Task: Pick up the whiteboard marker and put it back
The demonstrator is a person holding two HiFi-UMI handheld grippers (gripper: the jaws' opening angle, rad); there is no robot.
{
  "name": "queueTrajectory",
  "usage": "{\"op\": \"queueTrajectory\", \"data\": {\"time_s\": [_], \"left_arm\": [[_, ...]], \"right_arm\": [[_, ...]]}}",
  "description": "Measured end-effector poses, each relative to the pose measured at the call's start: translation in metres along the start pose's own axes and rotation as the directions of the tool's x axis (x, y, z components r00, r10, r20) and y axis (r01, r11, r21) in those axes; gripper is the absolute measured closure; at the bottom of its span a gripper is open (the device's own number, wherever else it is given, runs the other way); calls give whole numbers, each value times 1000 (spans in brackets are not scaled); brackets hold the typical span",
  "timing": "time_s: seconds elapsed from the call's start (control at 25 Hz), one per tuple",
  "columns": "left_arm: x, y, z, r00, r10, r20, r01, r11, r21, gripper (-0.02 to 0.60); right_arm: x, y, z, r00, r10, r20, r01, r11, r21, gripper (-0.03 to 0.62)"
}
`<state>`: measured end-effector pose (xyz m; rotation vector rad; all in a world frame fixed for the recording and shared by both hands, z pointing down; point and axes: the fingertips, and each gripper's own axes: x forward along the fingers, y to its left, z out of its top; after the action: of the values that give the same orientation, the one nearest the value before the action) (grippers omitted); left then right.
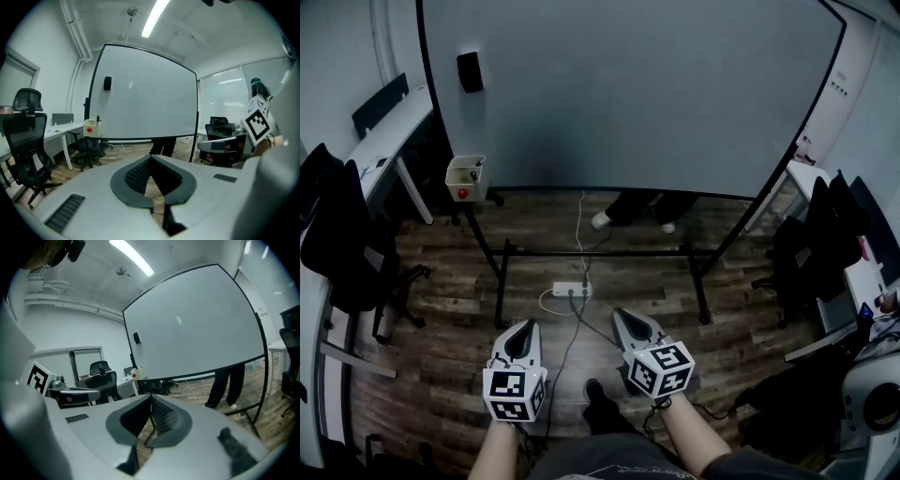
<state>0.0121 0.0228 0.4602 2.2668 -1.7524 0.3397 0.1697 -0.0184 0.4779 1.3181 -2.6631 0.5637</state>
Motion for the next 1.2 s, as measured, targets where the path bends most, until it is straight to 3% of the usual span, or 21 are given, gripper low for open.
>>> {"op": "queueTrajectory", "data": {"time_s": [0.48,0.68,1.2], "left_arm": [[58,37,43,993,117,15,-117,993,-9,568],[77,41,60,986,162,42,-160,986,-46,568],[72,77,67,965,255,65,-251,966,-70,569]], "right_arm": [[78,-20,48,989,150,6,-149,988,-38,571],[102,-27,65,976,217,-4,-217,975,-39,569],[148,13,78,945,328,-1,-327,941,-88,569]]}}
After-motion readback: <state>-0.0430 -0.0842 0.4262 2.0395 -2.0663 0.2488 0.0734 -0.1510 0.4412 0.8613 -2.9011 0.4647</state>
